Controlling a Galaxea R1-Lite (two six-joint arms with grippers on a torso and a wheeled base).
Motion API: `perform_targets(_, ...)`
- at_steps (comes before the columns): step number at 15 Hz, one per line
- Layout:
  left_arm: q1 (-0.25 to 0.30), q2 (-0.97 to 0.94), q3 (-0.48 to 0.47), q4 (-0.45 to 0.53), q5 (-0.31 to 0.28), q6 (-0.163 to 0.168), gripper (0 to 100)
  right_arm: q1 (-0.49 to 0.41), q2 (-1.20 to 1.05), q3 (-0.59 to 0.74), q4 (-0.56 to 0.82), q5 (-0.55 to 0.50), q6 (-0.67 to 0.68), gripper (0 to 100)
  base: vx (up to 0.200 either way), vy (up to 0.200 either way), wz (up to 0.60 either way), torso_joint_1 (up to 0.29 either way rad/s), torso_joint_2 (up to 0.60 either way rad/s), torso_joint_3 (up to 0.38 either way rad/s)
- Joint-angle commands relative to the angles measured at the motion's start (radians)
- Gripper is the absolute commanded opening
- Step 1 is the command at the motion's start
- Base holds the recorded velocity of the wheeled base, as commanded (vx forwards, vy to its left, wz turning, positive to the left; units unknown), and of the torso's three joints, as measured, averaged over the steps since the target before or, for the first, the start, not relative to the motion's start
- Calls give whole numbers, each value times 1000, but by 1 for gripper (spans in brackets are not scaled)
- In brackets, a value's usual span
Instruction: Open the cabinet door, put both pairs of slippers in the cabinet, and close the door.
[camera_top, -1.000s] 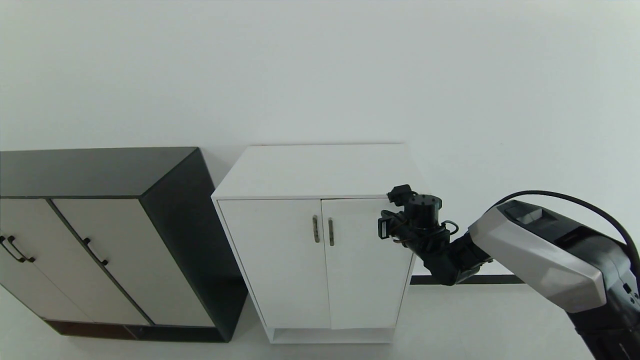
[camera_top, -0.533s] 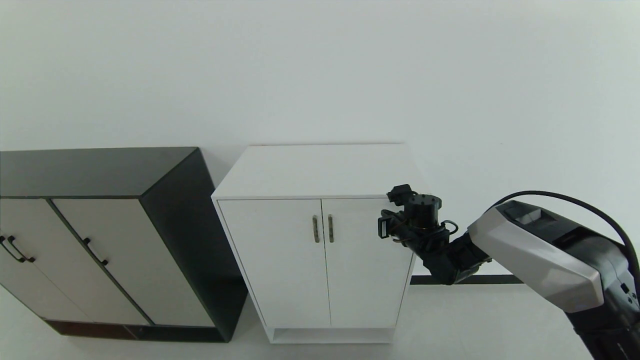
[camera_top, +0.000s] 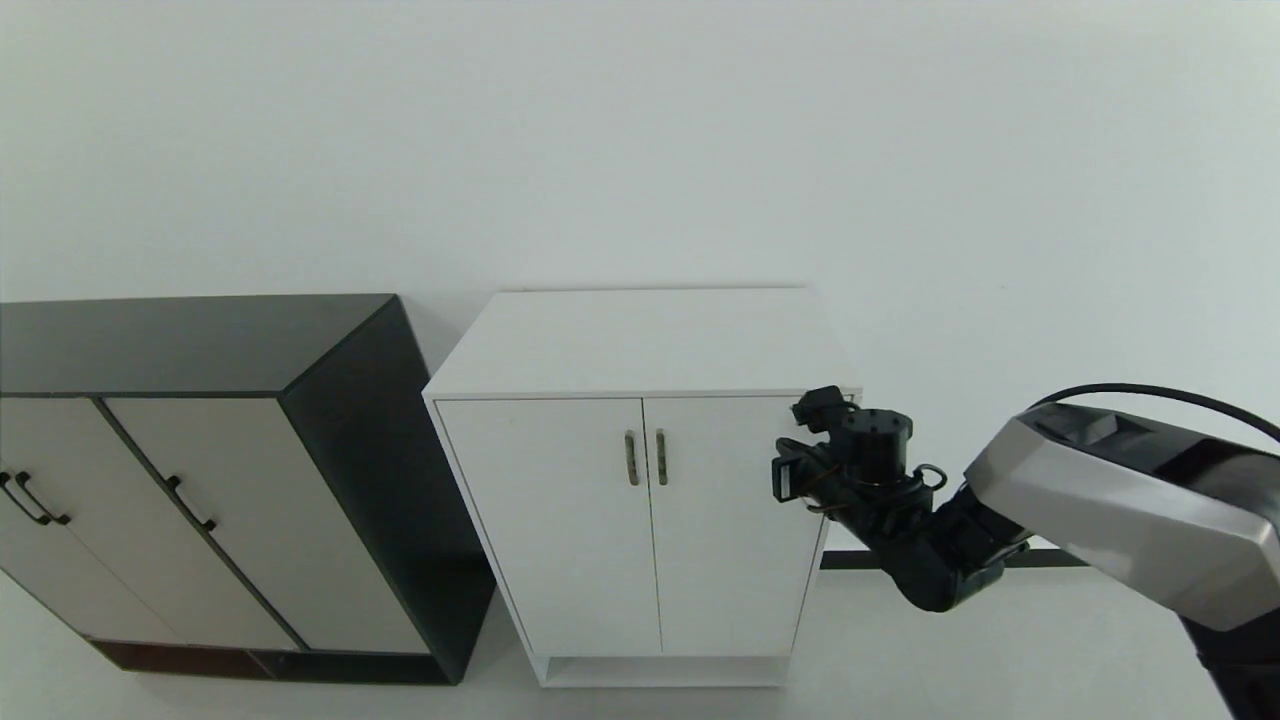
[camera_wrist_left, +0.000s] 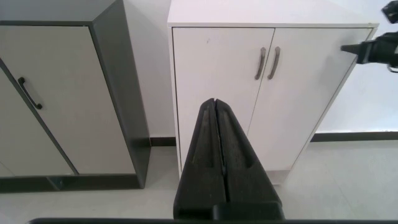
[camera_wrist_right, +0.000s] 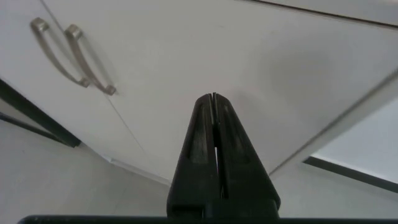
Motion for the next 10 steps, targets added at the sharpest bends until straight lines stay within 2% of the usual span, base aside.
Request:
perform_targets(1,0,2,0,0,0,-1,0,5,-148,184,-72,0,-2,0,0,0,0,0,0,0)
perform_targets(6,0,0,0,0,0,-1,0,-7,-309,598,-317,-1,-43,0,0,0,0,0,0,0)
perform_targets(10,0,0,0,0,0,1,0,-60,-346,848,-478,0,-112,0,0,0,0,0,0,0)
